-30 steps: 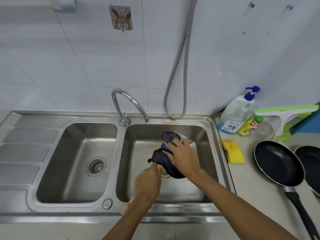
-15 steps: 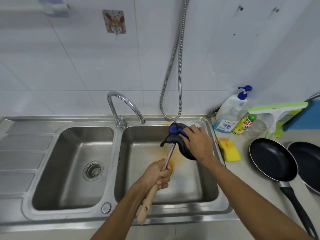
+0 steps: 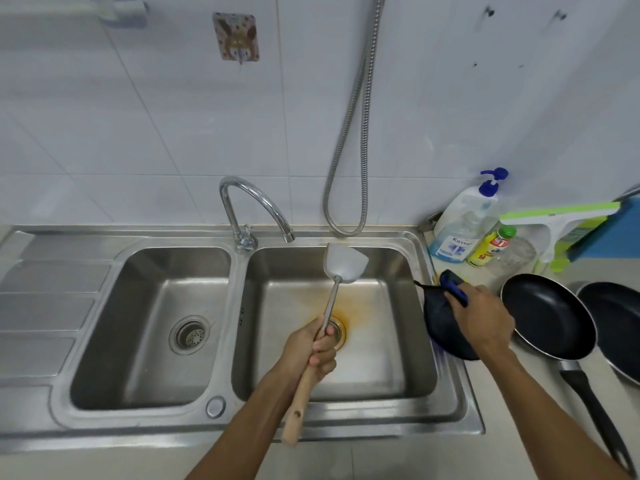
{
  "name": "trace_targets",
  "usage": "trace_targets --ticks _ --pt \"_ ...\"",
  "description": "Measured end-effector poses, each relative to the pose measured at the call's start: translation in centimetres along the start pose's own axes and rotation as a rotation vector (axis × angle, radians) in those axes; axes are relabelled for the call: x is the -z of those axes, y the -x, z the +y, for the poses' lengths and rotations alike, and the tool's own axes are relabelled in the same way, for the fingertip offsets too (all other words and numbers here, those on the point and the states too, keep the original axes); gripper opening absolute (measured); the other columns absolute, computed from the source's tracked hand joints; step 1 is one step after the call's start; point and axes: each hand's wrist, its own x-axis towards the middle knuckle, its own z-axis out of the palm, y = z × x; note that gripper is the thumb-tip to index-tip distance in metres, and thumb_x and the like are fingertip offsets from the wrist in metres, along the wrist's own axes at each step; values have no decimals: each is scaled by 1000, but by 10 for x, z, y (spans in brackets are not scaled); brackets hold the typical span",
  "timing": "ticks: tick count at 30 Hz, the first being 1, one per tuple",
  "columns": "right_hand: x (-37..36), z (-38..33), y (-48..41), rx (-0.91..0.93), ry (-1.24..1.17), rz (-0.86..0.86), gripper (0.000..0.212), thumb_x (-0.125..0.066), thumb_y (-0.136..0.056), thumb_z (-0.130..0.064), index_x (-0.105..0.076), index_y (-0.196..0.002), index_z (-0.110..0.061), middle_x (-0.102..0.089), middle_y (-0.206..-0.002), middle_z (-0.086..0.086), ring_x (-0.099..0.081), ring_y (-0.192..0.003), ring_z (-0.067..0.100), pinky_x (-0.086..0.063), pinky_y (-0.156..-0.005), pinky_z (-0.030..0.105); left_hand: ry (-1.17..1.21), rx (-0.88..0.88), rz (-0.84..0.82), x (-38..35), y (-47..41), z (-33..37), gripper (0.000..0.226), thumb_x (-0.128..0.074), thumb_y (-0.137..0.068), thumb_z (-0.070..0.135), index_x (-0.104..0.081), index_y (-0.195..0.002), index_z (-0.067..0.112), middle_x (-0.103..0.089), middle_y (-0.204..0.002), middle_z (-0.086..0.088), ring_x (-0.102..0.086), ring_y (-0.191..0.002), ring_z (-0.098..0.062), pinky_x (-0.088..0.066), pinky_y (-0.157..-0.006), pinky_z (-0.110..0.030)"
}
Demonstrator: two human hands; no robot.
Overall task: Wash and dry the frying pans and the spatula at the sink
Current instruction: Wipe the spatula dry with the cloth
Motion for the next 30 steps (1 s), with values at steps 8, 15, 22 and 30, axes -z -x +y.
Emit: trace_targets --ticks 8,15,22,30 --pt "9 71 62 -84 40 -5 25 -66 -91 -45 -70 -102 -23 -61 -90 9 -62 -78 39 -47 -60 39 125 -1 41 -17 -15 -12 47 -37 -107 46 -48 -73 17 -33 -42 9 -28 -28 -4 -22 -32 -19" --pt "-28 100 90 -119 90 -145 59 -54 -89 -65 -50 -139 -33 -55 -138 10 -57 -112 41 -49 -88 49 101 -8 24 -18 -17 -27 44 -42 -105 47 -47 -72 18 -32 -42 9 -29 -28 -3 -24 -30 -18" --pt "-57 95 110 -135 192 -195 70 -42 -89 -73 -47 -147 -35 -39 -151 21 -47 -121 49 -49 -90 61 38 -30 85 -21 -20 -39 43 -46 -104 46 -47 -71 18 -32 -45 9 -29 -30 -4 -24 -33 -18" --pt "-53 96 108 -147 170 -246 73 -39 -89 -75 -31 -154 -42 -26 -159 14 -38 -132 42 -44 -101 57 57 -25 88 -21 -20 -46 41 -48 -104 44 -45 -72 20 -32 -43 9 -31 -29 -5 -26 -29 -17"
